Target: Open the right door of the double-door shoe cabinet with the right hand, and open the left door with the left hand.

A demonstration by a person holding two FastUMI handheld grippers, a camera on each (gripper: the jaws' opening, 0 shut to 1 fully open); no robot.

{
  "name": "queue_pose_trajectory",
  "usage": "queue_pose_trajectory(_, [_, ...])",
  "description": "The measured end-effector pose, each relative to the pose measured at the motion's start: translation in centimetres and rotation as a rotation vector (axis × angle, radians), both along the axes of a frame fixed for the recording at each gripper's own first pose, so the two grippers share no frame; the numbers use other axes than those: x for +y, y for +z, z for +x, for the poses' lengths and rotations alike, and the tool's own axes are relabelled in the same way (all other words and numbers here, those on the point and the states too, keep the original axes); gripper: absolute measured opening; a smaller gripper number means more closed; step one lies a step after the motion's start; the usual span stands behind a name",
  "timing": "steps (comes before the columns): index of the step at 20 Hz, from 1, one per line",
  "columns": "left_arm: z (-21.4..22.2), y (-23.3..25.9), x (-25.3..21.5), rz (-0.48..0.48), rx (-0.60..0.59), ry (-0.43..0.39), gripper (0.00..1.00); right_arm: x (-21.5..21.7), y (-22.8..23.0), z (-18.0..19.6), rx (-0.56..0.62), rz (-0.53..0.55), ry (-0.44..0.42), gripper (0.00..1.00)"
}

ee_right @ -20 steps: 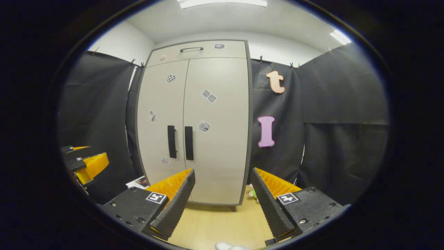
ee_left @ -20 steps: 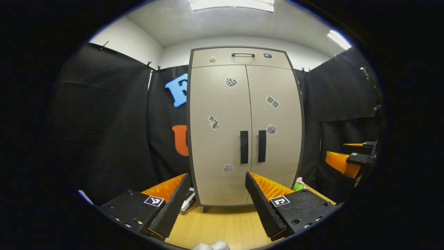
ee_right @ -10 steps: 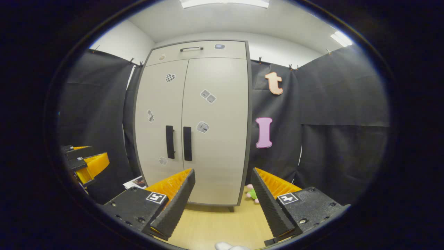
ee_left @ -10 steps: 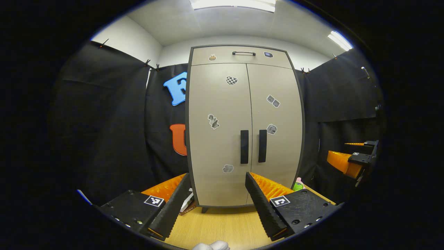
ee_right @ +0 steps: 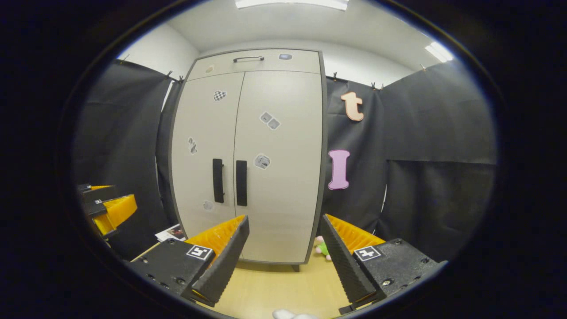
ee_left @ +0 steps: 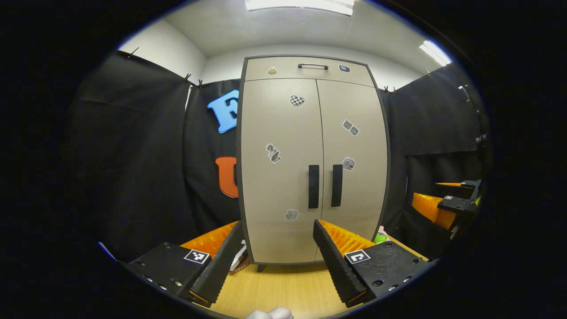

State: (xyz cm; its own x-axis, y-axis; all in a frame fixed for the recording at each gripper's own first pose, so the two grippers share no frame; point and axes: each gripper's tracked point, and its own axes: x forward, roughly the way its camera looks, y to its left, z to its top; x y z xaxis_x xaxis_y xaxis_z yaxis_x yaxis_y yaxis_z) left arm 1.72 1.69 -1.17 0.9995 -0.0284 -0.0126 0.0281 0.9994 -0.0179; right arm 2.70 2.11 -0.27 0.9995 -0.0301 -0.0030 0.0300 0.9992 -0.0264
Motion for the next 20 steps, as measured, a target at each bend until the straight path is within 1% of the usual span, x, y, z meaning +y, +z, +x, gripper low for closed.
queue_pose_trajectory(4, [-0.7,-0.5,1.3,0.0,0.012,0.026,0.95,2.2,-0.1,3.7,0.006,-0.005,0.029,1.0])
queue_pose_trajectory(8, [-1.7,-1.0,2.8,0.007,0.023,0.065,0.95,5.9,0.8,9.1,-0.005,0.017,0.081,1.0])
queue_pose_trajectory(11, [-2.2,-1.5,3.4,0.003,0.032,0.079,0.95,8.1,1.7,13.8,-0.021,0.037,0.088,1.0])
queue_pose_trajectory(13, [-2.4,-1.7,3.9,0.004,0.036,0.091,0.95,8.9,2.2,16.7,-0.015,0.047,0.075,1.0])
queue_pose_trajectory(16, [-2.2,-1.7,4.4,-0.002,0.037,0.097,0.95,9.4,2.3,20.4,-0.001,0.039,0.048,0.96])
queue_pose_trajectory(17, [-2.2,-1.7,4.3,-0.002,0.04,0.094,0.95,9.5,2.1,21.3,0.013,0.034,0.042,0.93])
queue_pose_trajectory(18, [-2.1,-1.6,4.4,0.0,0.041,0.093,0.95,9.6,2.1,22.0,0.018,0.039,0.04,0.93])
queue_pose_trajectory(20, [-1.7,-1.7,4.4,0.005,0.043,0.091,0.95,9.7,1.4,23.2,0.041,0.049,0.034,0.87])
